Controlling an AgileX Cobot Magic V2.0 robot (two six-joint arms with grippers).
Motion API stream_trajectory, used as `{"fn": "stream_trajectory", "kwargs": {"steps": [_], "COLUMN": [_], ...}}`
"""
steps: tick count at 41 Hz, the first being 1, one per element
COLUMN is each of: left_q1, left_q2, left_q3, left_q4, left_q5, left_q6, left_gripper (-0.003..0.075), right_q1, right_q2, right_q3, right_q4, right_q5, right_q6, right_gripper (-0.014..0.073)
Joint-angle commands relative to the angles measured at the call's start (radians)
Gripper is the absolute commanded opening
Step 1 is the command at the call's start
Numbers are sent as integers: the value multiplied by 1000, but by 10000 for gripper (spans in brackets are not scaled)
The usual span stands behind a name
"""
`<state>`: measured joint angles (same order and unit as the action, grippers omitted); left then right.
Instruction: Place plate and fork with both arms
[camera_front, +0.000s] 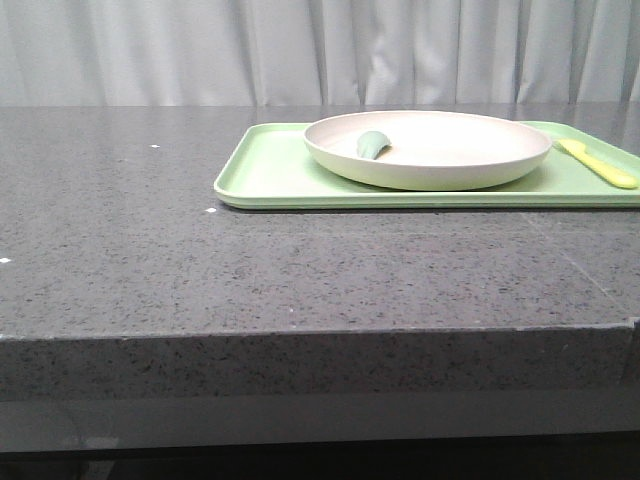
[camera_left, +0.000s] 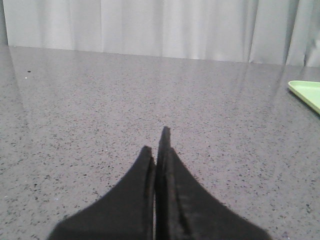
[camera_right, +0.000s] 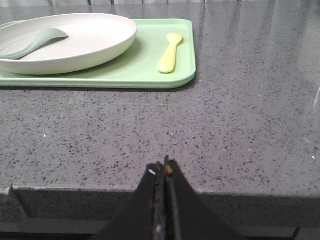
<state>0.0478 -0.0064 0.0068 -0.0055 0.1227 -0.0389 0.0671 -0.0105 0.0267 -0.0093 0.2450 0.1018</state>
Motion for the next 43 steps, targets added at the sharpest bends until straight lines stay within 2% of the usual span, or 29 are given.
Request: {"fn": "stream_trajectory", "kwargs": {"steps": [1, 43], "left_q1": [1, 1], "left_q2": [-20, -20], "left_q3": [2, 2], "left_q4": [-7, -7], "left_q5": [-90, -90], "left_q6": [-11, -11], "left_gripper": [-18, -18], "right_q1": [-5, -5], "right_q2": [-18, -18], "right_q3": [-3, -3], "right_q4": [-11, -11], "right_q5": [-73, -73], "right_q6": [-7, -7], "right_gripper": [-64, -64]}}
